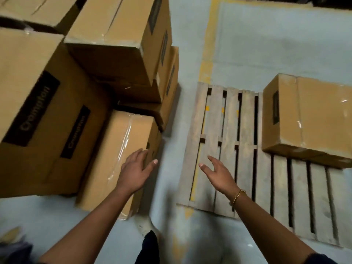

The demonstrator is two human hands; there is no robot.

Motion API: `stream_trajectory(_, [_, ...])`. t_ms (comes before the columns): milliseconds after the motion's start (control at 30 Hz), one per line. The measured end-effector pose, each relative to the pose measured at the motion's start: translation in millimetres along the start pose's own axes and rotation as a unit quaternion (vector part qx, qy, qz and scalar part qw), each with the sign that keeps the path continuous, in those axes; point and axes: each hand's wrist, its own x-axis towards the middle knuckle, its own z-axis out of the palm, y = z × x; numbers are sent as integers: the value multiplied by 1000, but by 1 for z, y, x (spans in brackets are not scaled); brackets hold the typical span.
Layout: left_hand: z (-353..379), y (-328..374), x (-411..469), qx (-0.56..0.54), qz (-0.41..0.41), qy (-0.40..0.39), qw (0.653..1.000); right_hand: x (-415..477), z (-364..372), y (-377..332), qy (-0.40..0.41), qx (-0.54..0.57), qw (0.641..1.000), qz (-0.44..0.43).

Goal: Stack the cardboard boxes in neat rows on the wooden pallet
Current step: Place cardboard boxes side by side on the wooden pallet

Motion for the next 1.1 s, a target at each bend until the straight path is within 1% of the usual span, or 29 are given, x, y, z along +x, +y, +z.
stream_trajectory(133, [-23,-99,26,-5,-44,-22,999,36,100,-48,-22,42,999,22])
stream_trajectory(267, [-36,-183,44,-21,-81,-42,996,68,181,-89,-64,75,994,36])
stream_trajectory(367, [-34,-231,58,-24,-107,-52,993,91,230,-108,-80,88,992,43])
stream_trajectory(467, [-24,-268,69,-51,-150,-55,986,108,270,-113,-93,109,987,76])
stream_trajectory(567, [-10,-298,74,-95,-205,-58,972,120,308,-107,-81,111,984,108])
stream_trajectory(633, [0,-315,74,-118,-246,-70,959,127,330,-100,-78,101,985,115])
stream_trajectory(700, [11,-330,74,-122,-261,-83,954,133,350,-92,-82,104,985,109])
stream_trajectory(800, [25,-343,77,-108,-269,-100,952,140,373,-80,-83,121,981,129])
stream_trajectory(967, [40,-348,86,-119,-291,-72,946,150,385,-59,-75,112,982,129])
stream_trajectory(1100, [46,-346,90,-103,-306,-35,946,149,389,-48,-67,161,973,148])
